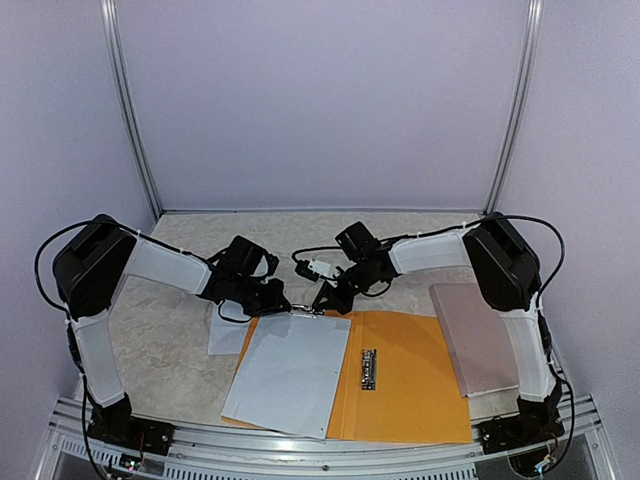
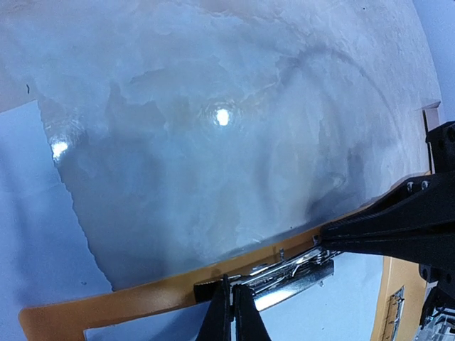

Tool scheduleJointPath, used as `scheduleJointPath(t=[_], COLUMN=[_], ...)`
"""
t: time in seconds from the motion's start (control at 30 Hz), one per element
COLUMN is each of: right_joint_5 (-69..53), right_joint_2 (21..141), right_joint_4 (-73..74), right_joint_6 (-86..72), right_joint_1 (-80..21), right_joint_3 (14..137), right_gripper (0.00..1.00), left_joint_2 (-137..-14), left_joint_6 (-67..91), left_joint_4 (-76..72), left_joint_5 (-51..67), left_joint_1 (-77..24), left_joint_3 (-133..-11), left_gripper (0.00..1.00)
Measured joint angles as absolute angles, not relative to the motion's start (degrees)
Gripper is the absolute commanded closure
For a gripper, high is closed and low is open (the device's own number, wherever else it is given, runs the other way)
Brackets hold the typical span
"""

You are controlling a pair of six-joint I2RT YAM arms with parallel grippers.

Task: Put the files into the folder
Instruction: Clamp the file in the folder.

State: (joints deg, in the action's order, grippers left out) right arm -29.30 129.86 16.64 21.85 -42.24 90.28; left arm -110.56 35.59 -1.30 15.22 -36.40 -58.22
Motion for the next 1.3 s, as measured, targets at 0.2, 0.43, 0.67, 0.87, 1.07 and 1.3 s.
scheduleJointPath(t=[0.2,0.43,0.67,0.87,1.07,1.3], right_joint_5=[-29.0,-29.0,-29.1,-29.1,-29.3,-29.4], right_joint_2=[129.9,129.9,129.7,129.6,129.6,129.8], right_joint_4=[16.7,16.7,16.4,16.2,16.2,16.8], right_joint_6=[22.6,23.1,24.3,26.1,27.4,27.9], right_joint_1=[-42.2,-42.2,-42.2,-42.2,-42.2,-42.2], right_joint_3=[90.3,90.3,90.0,89.8,89.8,90.3], right_gripper=[1.0,1.0,1.0,1.0,1.0,1.0], left_joint_2=[-111.1,-111.4,-111.8,-112.3,-112.7,-112.7], left_joint_6=[35.6,35.5,35.5,35.5,35.3,34.2], left_joint_4=[-0.1,1.7,3.1,3.6,3.6,3.5], left_joint_5=[15.6,16.3,17.4,18.9,21.0,21.8], left_joint_1=[-36.1,-35.8,-35.4,-34.7,-34.0,-33.7], left_joint_3=[-59.5,-60.8,-61.8,-62.4,-62.7,-62.7], left_gripper=[1.0,1.0,1.0,1.0,1.0,1.0])
